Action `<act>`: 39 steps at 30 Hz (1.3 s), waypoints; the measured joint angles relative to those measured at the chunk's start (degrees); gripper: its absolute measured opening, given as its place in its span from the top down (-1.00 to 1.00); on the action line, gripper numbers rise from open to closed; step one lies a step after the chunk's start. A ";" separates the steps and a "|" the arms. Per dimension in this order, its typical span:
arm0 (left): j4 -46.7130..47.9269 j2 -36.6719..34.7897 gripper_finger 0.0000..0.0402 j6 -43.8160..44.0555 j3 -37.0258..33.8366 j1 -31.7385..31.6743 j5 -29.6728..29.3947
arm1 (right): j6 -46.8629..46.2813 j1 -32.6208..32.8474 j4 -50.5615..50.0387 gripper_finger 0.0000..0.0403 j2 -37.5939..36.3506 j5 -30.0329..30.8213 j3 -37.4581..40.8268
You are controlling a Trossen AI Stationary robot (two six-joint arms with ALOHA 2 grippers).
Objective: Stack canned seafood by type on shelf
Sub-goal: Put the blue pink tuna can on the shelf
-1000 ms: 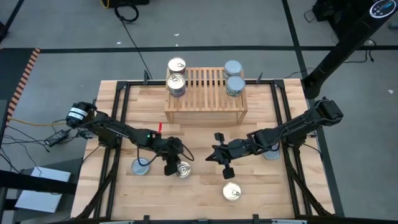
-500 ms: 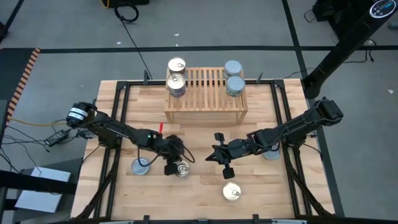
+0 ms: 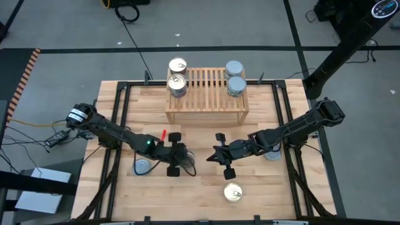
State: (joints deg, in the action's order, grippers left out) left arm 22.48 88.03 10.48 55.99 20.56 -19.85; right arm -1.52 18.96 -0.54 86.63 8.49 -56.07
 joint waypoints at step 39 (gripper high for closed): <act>2.53 10.69 0.66 3.65 2.10 12.45 -18.02 | -5.43 0.00 -0.46 0.82 0.00 1.07 0.00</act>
State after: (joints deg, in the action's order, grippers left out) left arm 25.02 98.72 14.13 58.08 33.01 -37.87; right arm -6.95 18.96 -0.99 86.63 9.56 -56.07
